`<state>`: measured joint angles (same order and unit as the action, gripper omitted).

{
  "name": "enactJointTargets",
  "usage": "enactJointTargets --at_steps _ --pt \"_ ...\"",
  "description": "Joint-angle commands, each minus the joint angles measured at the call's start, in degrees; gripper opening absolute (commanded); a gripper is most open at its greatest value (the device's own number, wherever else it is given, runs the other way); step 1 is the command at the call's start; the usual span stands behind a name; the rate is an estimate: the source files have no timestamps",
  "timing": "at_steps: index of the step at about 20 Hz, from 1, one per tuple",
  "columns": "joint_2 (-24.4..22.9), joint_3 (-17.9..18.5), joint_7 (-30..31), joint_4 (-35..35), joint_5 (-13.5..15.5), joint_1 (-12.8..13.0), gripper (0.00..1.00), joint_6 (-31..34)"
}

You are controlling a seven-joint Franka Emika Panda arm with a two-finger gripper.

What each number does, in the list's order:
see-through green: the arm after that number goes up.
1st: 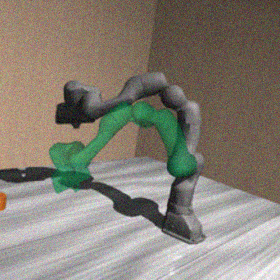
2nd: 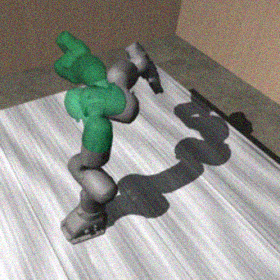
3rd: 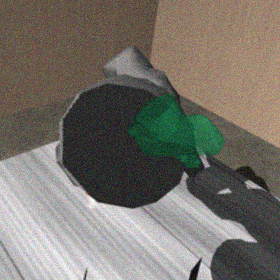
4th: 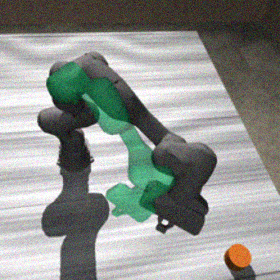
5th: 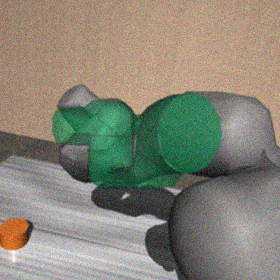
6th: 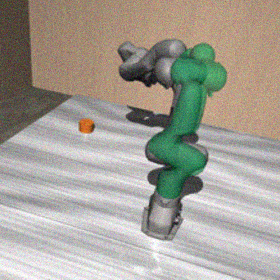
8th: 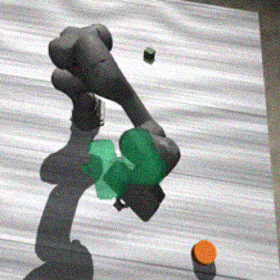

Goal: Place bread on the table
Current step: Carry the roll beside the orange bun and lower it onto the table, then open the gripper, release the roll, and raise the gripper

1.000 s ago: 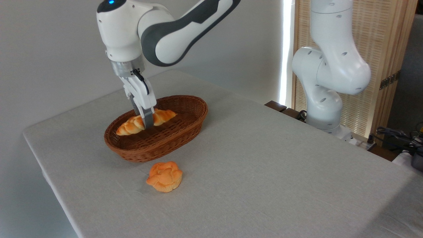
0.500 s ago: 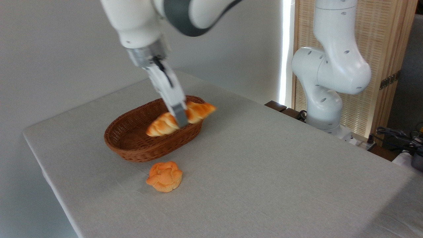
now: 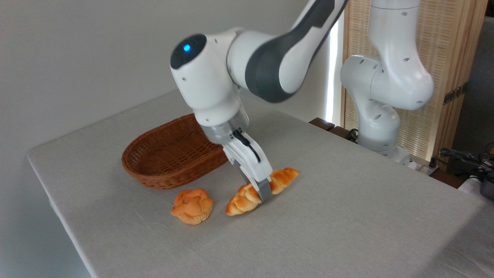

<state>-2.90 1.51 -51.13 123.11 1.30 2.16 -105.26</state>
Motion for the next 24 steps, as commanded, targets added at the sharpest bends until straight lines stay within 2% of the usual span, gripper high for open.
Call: enactJointTargets --at_steps 1,2,3,17,20,24 --pt "-0.5 2.1 5.6 2.4 -0.7 0.8 0.75 -4.3" --pt "-0.6 2.2 5.6 2.4 -0.7 0.8 0.92 -4.3" --pt "-0.5 2.2 5.4 2.4 -0.7 0.8 1.0 -4.2" --pt "-0.8 1.0 4.2 1.3 -0.8 1.4 1.0 -2.0" --pt "-1.1 -0.4 1.0 -3.4 -0.8 1.4 1.0 1.7" --pt "-1.1 -1.6 0.3 -10.0 -0.1 1.4 1.0 5.7"
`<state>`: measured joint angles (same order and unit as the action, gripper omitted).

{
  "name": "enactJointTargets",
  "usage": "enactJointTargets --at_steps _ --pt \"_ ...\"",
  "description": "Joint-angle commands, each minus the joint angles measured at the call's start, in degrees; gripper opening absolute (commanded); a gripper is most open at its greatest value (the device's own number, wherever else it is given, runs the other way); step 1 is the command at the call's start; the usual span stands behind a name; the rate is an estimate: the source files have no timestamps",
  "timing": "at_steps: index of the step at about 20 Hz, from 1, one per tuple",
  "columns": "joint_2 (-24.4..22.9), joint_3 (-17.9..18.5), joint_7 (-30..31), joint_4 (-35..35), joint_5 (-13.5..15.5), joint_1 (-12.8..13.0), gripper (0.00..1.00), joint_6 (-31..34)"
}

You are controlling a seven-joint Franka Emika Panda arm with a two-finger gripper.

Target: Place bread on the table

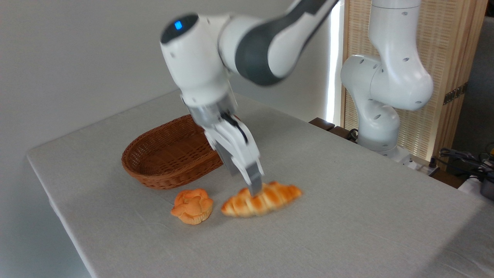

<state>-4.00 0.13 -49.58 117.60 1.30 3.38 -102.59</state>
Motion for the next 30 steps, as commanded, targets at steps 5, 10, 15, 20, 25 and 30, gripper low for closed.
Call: enactJointTargets --at_steps 5,10,15,20,25,30 --pt "0.0 0.0 -2.5 -7.5 1.0 0.1 1.0 3.3" --pt "0.6 1.2 -2.5 -17.7 6.6 -0.3 1.0 3.2" --pt "1.5 1.7 -1.3 -24.7 6.5 -0.3 1.0 6.1" --pt "4.3 0.9 6.5 -29.4 5.8 -0.3 1.0 11.3" --pt "4.3 0.7 6.3 -29.4 2.1 -0.4 1.0 11.4" --pt "4.9 -1.5 6.7 -29.4 -2.3 -0.4 1.0 11.8"
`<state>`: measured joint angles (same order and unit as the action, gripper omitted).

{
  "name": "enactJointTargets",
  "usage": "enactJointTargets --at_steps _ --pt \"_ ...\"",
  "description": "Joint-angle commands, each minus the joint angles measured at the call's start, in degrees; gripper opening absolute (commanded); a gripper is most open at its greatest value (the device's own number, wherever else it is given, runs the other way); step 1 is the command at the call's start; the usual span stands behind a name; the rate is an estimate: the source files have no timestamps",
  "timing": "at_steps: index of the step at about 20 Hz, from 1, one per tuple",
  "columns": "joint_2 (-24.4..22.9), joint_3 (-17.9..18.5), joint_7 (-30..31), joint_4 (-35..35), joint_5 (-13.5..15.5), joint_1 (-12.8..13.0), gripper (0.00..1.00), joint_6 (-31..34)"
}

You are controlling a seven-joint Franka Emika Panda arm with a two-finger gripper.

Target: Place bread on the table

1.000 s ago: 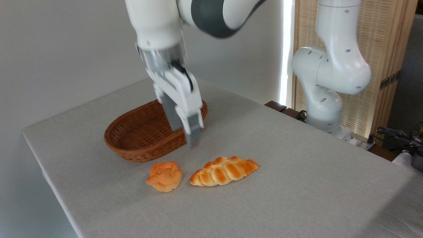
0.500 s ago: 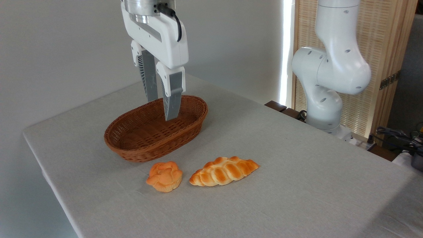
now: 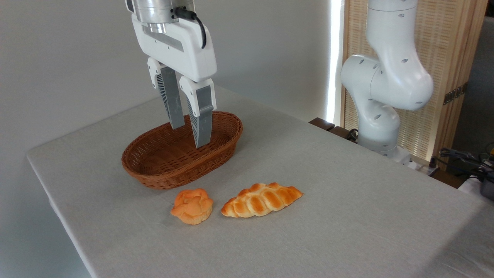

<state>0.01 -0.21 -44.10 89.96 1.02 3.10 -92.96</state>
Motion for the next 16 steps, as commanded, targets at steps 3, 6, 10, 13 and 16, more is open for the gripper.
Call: enactJointTargets --at_steps 3,6,10,13,16 --pt "0.9 -1.2 1.5 -1.6 -1.9 -0.1 1.0 2.3" --pt "0.9 -0.8 3.8 -1.6 -1.3 -0.1 1.0 2.3" --pt "0.9 -0.8 4.1 -1.6 -1.3 -0.1 1.0 2.3" --pt "0.9 -0.7 4.0 -1.6 -1.3 -0.1 1.0 2.3" --pt "0.9 -0.7 3.8 -1.6 -1.2 -0.1 1.0 2.3"
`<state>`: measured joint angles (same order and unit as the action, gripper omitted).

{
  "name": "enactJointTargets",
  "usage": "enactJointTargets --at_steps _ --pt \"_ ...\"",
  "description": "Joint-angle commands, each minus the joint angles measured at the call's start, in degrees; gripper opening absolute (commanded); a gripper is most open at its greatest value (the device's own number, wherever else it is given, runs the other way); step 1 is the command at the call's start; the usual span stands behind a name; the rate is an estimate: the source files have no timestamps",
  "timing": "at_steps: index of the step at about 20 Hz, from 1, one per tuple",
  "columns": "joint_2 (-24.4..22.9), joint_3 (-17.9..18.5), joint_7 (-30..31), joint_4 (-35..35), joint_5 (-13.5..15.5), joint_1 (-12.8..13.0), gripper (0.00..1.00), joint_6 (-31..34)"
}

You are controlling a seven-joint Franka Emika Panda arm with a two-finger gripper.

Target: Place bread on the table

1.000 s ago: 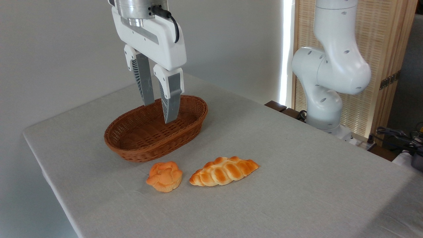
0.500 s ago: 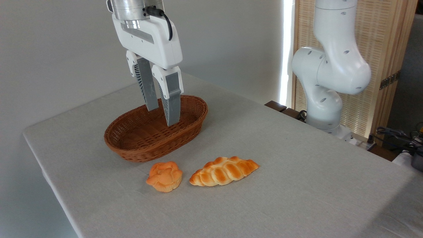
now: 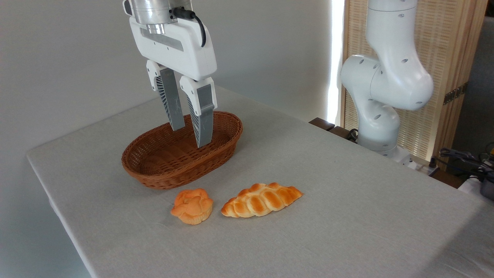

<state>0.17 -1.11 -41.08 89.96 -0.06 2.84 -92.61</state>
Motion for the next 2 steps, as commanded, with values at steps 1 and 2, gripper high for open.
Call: enactJointTargets --at_steps 1,2 --pt "0.7 0.2 0.7 -1.6 -0.1 0.1 1.0 1.9" --pt "0.7 0.4 0.7 -1.6 -0.1 0.1 1.0 2.0"
